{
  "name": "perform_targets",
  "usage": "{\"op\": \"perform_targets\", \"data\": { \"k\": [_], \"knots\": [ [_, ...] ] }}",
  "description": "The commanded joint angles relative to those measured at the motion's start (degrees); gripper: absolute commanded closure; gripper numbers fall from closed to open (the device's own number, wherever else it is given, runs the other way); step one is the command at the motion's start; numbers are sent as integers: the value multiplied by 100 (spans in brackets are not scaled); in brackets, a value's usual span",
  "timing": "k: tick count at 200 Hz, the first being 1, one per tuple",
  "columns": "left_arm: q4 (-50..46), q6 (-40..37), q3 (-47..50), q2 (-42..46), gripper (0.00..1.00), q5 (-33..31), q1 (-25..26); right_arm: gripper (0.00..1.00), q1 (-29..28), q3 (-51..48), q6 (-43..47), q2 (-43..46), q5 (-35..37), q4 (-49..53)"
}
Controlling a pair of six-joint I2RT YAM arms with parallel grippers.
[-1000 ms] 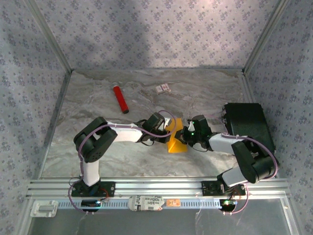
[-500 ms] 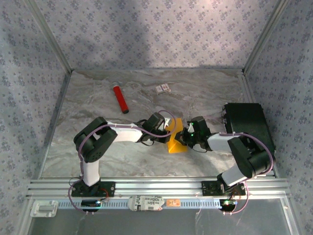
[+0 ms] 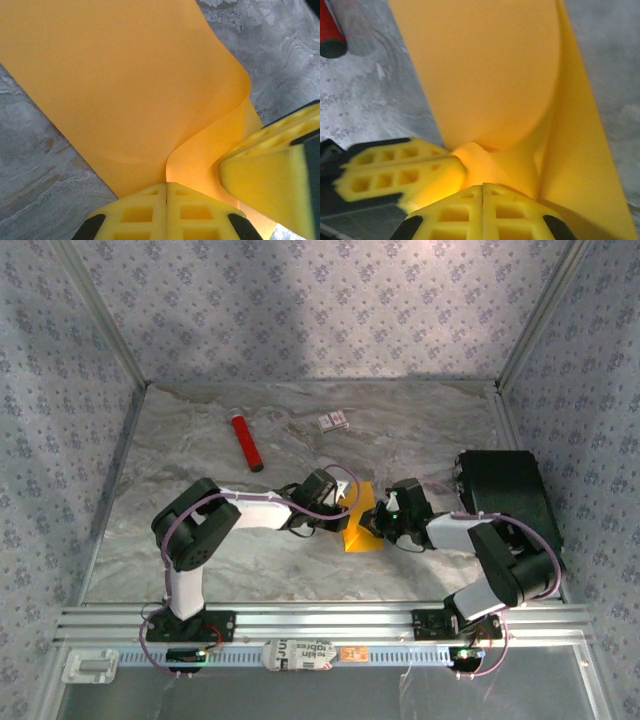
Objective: Fold a paper plane with a square sheet of paper (pick it up from the middle)
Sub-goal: Fold the triangle a second time at the center of the table.
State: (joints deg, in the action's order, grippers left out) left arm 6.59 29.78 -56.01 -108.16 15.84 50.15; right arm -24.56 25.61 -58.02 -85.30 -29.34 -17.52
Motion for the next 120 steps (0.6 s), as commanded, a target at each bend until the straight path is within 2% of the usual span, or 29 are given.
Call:
{"op": "perform_targets", "data": {
  "k": [1,75,93,120],
  "knots": [
    [-440,-95,13,-285,100,7,-5,99,74,311,107,1,69,284],
    [-475,-104,-15,-310,100,20,-12,100,341,-172,-36,-414,249,9],
    [-479,-104,7,-300,100,25,-14,99,401,-203,-182,-287,-39,-214],
    [-466,-100,28,-311,100,31,-15,98,468,92,40,93,-3,283]
  ]
}}
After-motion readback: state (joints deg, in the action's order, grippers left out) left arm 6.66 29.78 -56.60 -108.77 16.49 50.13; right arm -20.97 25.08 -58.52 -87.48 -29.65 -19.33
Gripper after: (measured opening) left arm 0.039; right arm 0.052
